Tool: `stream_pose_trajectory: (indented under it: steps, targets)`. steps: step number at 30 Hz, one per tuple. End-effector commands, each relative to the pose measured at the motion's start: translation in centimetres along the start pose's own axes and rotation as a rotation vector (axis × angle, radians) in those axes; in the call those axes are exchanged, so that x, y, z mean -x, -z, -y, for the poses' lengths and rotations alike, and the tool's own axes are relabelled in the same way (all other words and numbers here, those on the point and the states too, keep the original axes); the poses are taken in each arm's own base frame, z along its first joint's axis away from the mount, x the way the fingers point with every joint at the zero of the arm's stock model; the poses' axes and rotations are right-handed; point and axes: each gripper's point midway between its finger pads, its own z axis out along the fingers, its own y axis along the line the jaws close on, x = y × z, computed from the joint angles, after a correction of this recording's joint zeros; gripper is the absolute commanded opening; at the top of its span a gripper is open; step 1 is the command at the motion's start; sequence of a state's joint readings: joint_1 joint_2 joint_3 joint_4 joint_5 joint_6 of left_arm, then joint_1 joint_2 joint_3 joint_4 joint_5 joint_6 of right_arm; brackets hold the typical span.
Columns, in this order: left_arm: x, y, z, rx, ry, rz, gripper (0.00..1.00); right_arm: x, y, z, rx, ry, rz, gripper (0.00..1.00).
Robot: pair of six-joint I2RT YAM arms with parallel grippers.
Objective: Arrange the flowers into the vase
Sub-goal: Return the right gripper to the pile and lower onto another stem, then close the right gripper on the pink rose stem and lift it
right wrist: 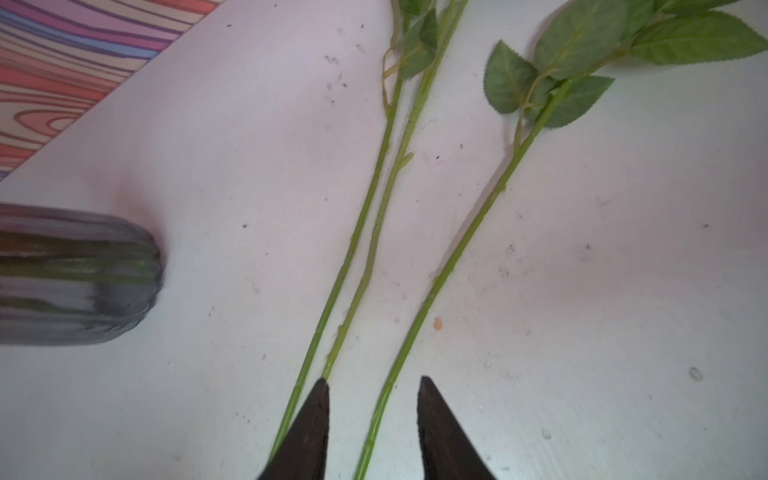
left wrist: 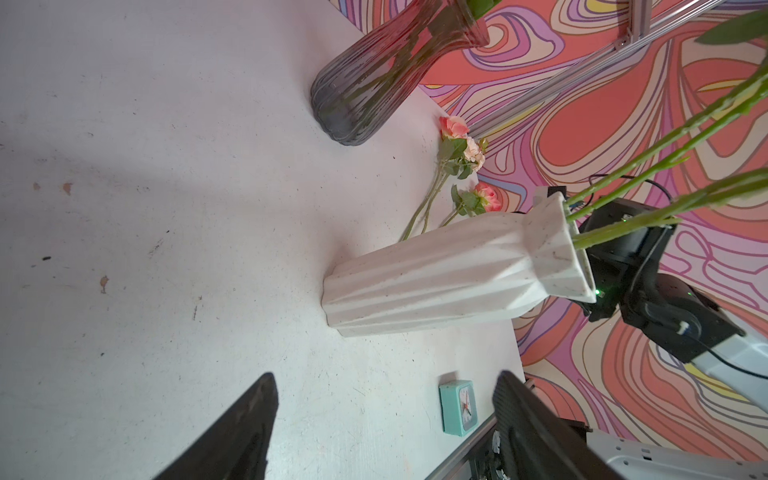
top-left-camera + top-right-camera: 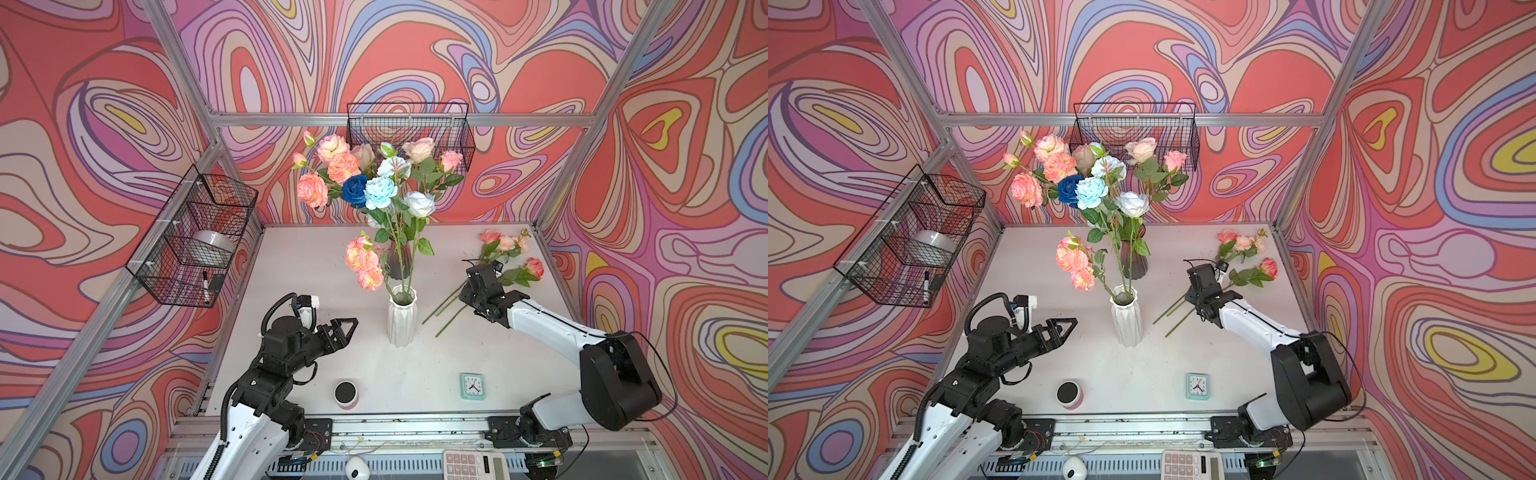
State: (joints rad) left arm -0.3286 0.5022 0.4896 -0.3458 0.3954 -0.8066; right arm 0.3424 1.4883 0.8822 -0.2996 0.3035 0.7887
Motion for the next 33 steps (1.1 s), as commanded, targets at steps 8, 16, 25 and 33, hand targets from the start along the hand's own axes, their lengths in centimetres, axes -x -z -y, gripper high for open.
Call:
stream_pose_trajectory:
  steps: [8, 16, 25, 33]
  targets:
    - [-0.3, 0.4, 0.4, -0.025, 0.002, -0.001, 0.84, 2.9, -6.2, 6.1, -0.272, -0.107, -0.060, 0.36]
    - [-0.2, 0.6, 0.5, -0.027, -0.007, 0.005, 0.84, 2.3, -8.6, 7.0, -0.352, -0.107, -0.113, 0.43]
    - [-0.2, 0.7, 0.5, -0.030, -0.012, 0.011, 0.84, 0.1, -10.0, 7.9, -0.392, -0.082, -0.193, 0.33]
    - [-0.2, 0.9, 0.8, -0.035, -0.017, 0.010, 0.84, -0.3, -9.8, 8.1, -0.382, -0.078, -0.192, 0.06]
